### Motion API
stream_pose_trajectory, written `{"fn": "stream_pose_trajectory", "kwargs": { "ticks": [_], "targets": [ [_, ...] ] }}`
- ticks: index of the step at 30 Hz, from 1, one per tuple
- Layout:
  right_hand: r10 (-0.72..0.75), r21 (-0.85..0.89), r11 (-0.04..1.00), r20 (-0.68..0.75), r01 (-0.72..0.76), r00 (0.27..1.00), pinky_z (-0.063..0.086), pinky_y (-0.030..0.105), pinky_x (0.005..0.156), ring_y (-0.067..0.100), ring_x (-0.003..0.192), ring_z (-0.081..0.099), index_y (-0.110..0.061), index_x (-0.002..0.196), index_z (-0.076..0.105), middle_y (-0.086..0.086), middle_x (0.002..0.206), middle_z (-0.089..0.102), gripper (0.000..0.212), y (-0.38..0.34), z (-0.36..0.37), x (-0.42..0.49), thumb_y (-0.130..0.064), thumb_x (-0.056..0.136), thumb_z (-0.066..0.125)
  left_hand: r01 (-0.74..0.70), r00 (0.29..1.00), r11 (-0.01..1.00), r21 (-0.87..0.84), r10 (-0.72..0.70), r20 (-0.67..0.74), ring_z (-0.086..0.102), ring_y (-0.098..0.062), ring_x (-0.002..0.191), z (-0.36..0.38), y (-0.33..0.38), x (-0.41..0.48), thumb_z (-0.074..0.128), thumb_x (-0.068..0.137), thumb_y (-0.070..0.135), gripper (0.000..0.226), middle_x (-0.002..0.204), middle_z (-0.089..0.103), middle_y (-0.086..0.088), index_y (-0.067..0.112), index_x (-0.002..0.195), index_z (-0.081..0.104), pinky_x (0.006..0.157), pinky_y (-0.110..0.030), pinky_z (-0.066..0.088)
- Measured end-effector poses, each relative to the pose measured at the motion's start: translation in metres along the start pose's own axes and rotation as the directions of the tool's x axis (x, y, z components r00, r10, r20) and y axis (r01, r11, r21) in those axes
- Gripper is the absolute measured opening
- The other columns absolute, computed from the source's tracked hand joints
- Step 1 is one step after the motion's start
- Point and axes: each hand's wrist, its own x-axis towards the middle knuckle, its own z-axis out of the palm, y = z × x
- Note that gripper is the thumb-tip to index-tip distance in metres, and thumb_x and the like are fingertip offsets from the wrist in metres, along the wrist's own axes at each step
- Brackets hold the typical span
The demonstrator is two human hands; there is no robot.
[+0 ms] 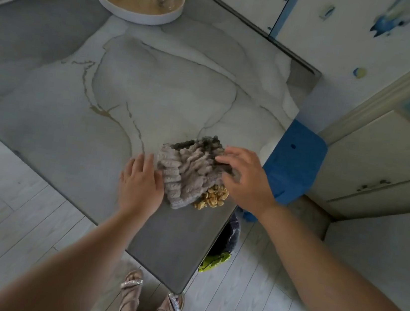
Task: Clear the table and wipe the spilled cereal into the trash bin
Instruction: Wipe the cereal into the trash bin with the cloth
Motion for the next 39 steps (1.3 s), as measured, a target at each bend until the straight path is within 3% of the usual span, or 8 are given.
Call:
{"fn": "stream_pose_trajectory", "kwargs": {
  "ticks": [5,8,13,20,23,28,35,39],
  "targets": [
    [0.335,0.285,0.920,-0.220,-0.268,0.916,0.036,0.014,0.089,0.002,0.102,0.049,-0.018,0.104,0.066,-0.009,0.110,0.055,0.024,0.002,-0.011,-0.011,-0.008,0.089,0.050,-0.277,0.956,0.949,-0.152,0.256,-0.146,0.046,-0.031,0.120,-0.020,0.045,-0.011,0.045,0.091,0.015,0.038,0.128,0.055,-0.013,0.006,0.128,0.052,0.099,-0.036,0.033],
    [0.410,0.380,0.875,-0.247,-0.301,0.878,0.043,0.021,0.084,-0.001,0.082,0.050,-0.022,0.099,0.064,-0.013,0.105,0.056,0.021,0.002,-0.017,-0.017,-0.011,0.090,0.050,-0.381,0.925,0.897,-0.225,0.368,-0.099,0.051,-0.026,0.117,-0.020,0.073,-0.020,0.044,0.093,0.019,0.037,0.126,0.056,-0.009,0.009,0.128,0.052,0.095,-0.037,0.039],
    [0.441,0.373,0.863,-0.227,-0.341,0.868,0.035,0.019,0.089,0.001,0.105,0.048,-0.021,0.102,0.065,-0.011,0.110,0.057,0.022,0.016,-0.034,-0.025,-0.011,0.090,0.050,-0.497,0.867,0.842,-0.211,0.491,-0.084,0.059,-0.023,0.102,-0.012,0.108,-0.031,0.041,0.092,0.022,0.037,0.110,0.065,-0.007,0.009,0.123,0.056,0.085,-0.032,0.043],
    [0.443,0.269,0.874,-0.101,-0.404,0.891,0.034,0.019,0.089,0.007,0.107,0.050,-0.017,0.106,0.065,-0.001,0.118,0.060,0.022,0.086,-0.044,-0.029,-0.011,0.090,0.050,-0.500,0.864,0.848,-0.176,0.503,-0.032,0.065,-0.025,0.076,0.041,0.139,-0.051,0.047,0.092,0.014,0.023,0.091,0.071,-0.007,0.010,0.104,0.067,0.065,-0.028,0.045],
    [0.423,0.195,0.888,0.014,-0.417,0.906,0.035,0.017,0.086,0.006,0.101,0.051,-0.014,0.108,0.064,0.002,0.117,0.060,0.023,0.136,-0.045,-0.030,-0.010,0.090,0.051,-0.354,0.932,0.914,-0.200,0.362,0.004,0.066,-0.021,0.081,0.095,0.161,-0.070,0.046,0.095,0.018,0.024,0.092,0.072,-0.003,0.012,0.107,0.067,0.066,-0.023,0.039],
    [0.414,0.086,0.892,0.237,-0.444,0.879,0.036,0.022,0.091,0.020,0.113,0.054,-0.010,0.115,0.061,0.006,0.123,0.058,0.026,0.217,-0.026,-0.047,-0.011,0.091,0.051,0.157,0.984,0.950,-0.270,-0.129,0.120,0.066,-0.021,0.084,0.197,0.162,-0.101,0.040,0.097,0.033,0.033,0.089,0.071,-0.005,0.012,0.094,0.065,0.077,-0.035,0.051],
    [0.470,0.042,0.839,0.449,-0.543,0.760,0.039,0.020,0.070,0.012,0.088,0.051,-0.007,0.122,0.052,0.008,0.122,0.055,0.030,0.300,0.046,-0.074,-0.010,0.093,0.047,0.520,0.853,0.831,-0.196,-0.515,0.082,0.054,-0.018,0.083,0.285,0.101,-0.119,0.043,0.094,0.036,0.030,0.102,0.065,-0.007,0.014,0.104,0.061,0.067,-0.027,0.036],
    [0.530,-0.008,0.796,0.494,-0.606,0.690,0.042,0.029,0.076,0.020,0.101,0.052,-0.012,0.126,0.048,0.010,0.127,0.052,0.035,0.358,0.122,-0.075,-0.014,0.091,0.048,0.723,0.672,0.629,-0.286,-0.736,0.082,0.051,-0.029,0.107,0.355,0.056,-0.105,0.056,0.087,0.036,0.045,0.120,0.054,-0.012,0.010,0.123,0.048,0.079,-0.035,0.038]
  ]
}}
